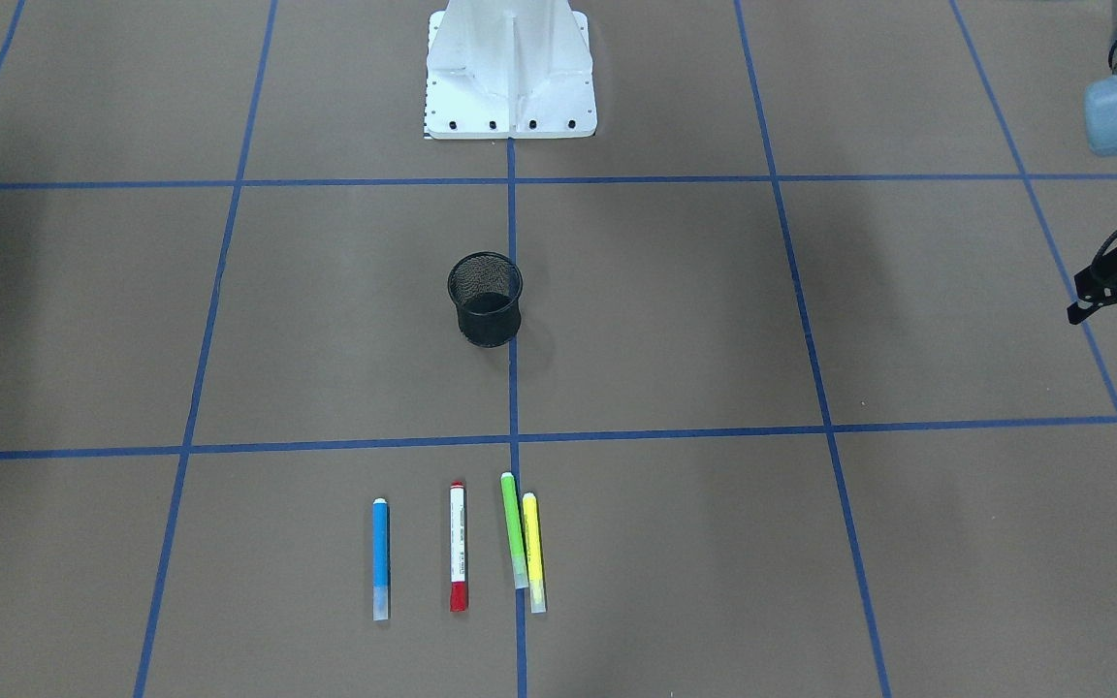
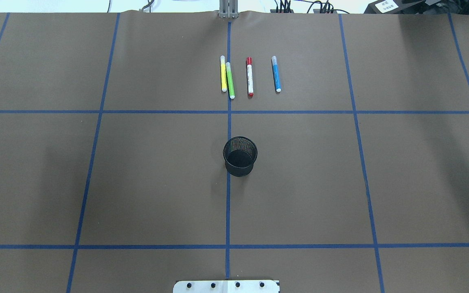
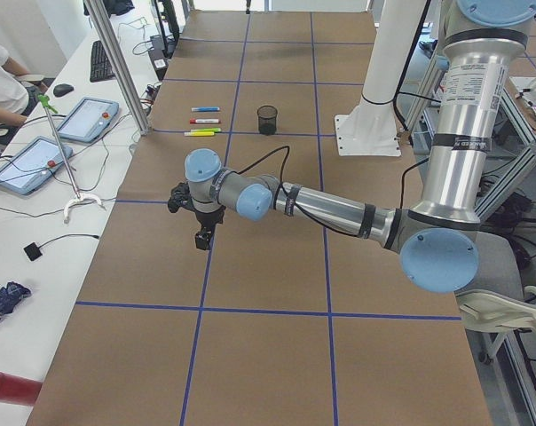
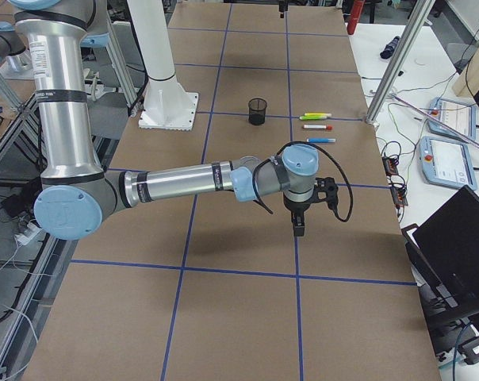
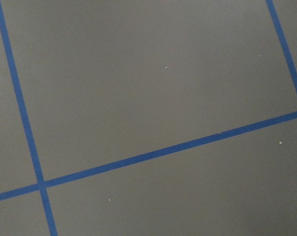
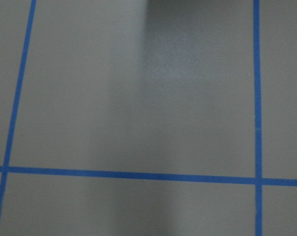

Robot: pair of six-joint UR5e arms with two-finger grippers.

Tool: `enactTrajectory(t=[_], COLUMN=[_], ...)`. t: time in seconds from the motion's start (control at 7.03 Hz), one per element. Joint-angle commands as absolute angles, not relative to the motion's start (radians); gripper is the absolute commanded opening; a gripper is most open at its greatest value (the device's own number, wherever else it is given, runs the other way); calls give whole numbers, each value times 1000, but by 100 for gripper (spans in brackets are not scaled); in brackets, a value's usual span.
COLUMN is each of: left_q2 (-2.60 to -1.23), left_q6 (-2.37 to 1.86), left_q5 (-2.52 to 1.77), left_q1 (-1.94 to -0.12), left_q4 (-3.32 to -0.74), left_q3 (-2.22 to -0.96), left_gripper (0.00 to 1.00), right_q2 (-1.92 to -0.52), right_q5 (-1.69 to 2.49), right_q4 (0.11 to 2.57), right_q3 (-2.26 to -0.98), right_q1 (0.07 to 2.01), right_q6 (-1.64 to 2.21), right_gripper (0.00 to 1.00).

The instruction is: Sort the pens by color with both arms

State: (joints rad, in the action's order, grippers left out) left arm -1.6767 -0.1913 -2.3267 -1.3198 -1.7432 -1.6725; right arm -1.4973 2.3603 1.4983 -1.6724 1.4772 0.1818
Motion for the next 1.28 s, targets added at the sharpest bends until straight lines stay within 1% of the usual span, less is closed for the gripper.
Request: enactTrajectory(t=[0.0,0.28,0.43,0.57,0.85,1.14], left_q2=[-1661,-1634,-1626,-1588,-1580,-1592], left_q6=[-181,-10,41,43,35,29], left_q5=[-2426,-2448,-2448,-2445,-2447,-2439], left_q1=[-1431,-1485,-1489,-1488,-1488,-1482], left_q4=[-1676,-1649,-1614,-1599,-1594,-1594], left_q3=[-1642,-1648,-1658,-1701,-1730,-1727], left_gripper=[99,100,100,100,100,100], right_q2=[-1496,-1506,-1522,-1537,-1539,-1525], right_q5=[2365,2367,2387,2370,2372,2379], right_q4=[1621,1624,1687,1721,1720,1717], right_q3=[-1680,-1675,-1712,-1747,-1767,-1784], right_q1=[1509,1537,1583,1582,1580,1556], right_q6=[52,19,14,14,15,14], right_gripper=[100,100,100,100,100,100])
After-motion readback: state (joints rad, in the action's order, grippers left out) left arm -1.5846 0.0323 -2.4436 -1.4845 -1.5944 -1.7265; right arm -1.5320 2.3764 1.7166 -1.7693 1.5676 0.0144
